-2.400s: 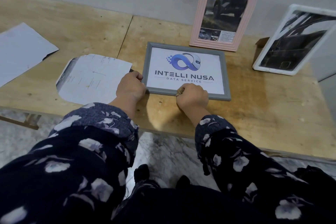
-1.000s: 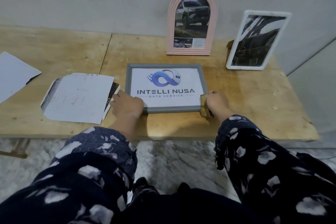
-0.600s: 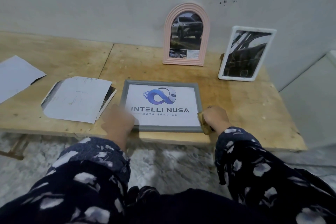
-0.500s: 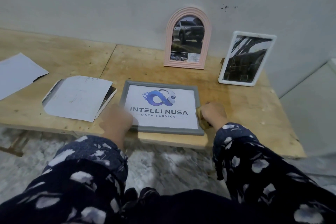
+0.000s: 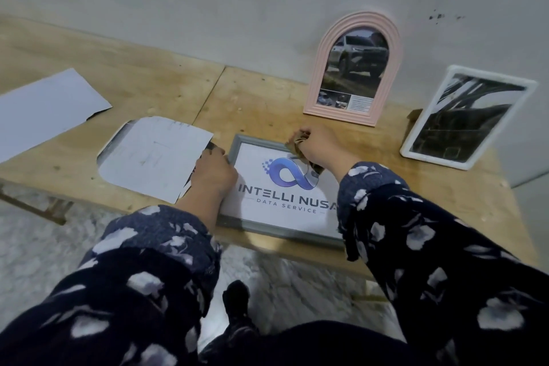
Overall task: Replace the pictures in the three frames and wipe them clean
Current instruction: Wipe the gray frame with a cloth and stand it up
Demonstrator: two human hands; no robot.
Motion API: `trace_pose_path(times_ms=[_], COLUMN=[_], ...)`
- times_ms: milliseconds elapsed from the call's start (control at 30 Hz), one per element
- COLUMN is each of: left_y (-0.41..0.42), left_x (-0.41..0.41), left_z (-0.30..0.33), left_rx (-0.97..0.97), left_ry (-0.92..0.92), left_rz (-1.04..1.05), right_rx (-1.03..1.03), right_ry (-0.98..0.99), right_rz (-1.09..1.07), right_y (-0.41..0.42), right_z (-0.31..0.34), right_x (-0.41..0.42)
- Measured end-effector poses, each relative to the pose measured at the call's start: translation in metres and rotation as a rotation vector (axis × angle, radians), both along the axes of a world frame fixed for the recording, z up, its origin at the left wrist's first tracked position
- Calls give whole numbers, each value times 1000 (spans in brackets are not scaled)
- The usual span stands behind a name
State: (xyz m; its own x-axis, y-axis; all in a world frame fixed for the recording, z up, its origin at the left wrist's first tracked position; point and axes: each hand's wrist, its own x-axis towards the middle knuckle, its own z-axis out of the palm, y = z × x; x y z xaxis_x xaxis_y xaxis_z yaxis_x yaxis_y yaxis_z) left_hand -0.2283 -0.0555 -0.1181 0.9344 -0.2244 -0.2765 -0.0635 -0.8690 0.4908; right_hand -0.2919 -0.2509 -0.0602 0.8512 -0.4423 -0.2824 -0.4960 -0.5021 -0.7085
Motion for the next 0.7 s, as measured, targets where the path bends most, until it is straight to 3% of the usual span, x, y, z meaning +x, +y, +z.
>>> trace_pose_path(times_ms=[167, 367, 500, 700], left_y=[-15, -15, -12, -9], left_x=[31, 53, 56, 58], left_z=[-8, -18, -19, -24], left_rx=[-19, -21, -49, -85], left_ry=[-11, -27, -10, -11], left_rz=[-54, -51, -37, -27], right_rx=[-283, -406, -342, -302], right_ry=[24, -15, 51, 63], right_rz=[150, 240, 326, 290], right_y=[12, 38, 53, 57], right_z=[-9, -37, -55, -59], right_x=[57, 106, 112, 112])
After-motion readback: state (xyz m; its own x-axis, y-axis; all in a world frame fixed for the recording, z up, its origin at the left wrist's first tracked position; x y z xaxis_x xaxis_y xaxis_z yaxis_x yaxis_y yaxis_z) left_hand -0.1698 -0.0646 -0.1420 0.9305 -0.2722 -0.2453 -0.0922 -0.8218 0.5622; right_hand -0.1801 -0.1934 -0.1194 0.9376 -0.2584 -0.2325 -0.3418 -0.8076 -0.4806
